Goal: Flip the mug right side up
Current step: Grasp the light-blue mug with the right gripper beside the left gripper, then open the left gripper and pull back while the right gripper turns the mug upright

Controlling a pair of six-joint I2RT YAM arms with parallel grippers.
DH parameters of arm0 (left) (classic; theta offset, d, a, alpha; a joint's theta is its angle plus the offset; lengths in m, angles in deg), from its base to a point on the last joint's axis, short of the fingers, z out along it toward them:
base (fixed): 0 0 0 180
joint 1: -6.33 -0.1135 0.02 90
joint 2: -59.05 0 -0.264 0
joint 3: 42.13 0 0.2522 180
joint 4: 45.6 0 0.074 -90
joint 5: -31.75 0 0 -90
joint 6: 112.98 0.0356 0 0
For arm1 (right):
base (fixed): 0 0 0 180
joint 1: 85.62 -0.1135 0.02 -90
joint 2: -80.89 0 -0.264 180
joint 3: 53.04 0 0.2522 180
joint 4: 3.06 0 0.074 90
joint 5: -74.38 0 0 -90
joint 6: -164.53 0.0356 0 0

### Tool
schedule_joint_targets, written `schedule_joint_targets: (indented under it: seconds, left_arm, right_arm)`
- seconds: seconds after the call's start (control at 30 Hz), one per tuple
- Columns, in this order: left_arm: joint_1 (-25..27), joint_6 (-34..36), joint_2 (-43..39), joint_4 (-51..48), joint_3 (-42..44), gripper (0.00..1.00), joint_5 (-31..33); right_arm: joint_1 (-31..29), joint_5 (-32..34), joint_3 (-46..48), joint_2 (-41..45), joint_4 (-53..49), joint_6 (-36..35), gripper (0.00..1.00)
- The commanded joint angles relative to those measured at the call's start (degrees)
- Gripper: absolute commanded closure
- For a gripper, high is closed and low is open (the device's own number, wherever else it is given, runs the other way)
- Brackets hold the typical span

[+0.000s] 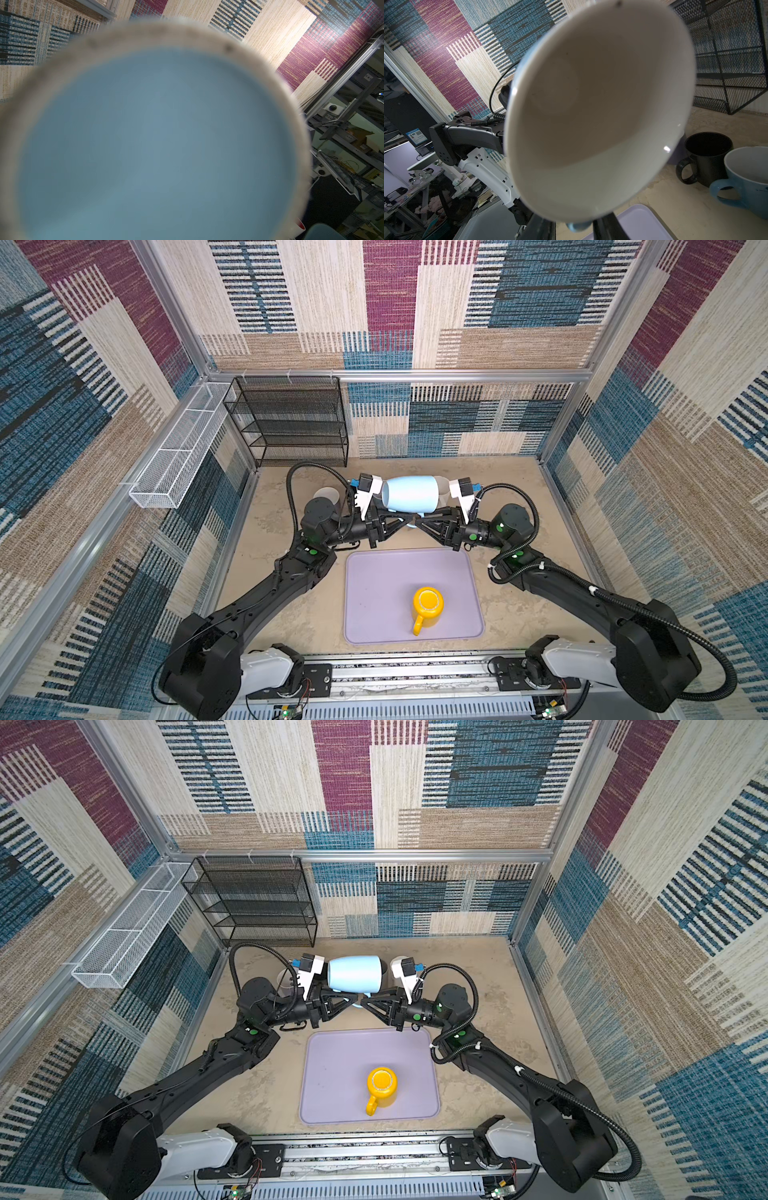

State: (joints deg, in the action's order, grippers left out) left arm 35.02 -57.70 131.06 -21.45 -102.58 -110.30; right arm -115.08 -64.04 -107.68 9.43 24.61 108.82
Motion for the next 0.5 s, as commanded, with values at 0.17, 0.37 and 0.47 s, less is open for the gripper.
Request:
schedule_joint_targets:
  seconds: [0.17,0.37,0.47]
  left_arm:
    - [0.5,-0.1,0.3,3.8,0.1,1.00,-2.9]
    - [0.6,-0.4,0.4,4.8,0.6,1.00,-2.8]
    - [0.8,-0.4,0.5,4.9,0.6,1.00,-3.0]
  right_arm:
    - [-0.2,-0.6,-0.3,-1.0,10.2,4.8,0.71]
    - [-0.2,0.7,0.1,-1.4,13.7,7.1,0.73]
    - [-0.2,1.4,0.1,-1.4,14.8,7.9,0.73]
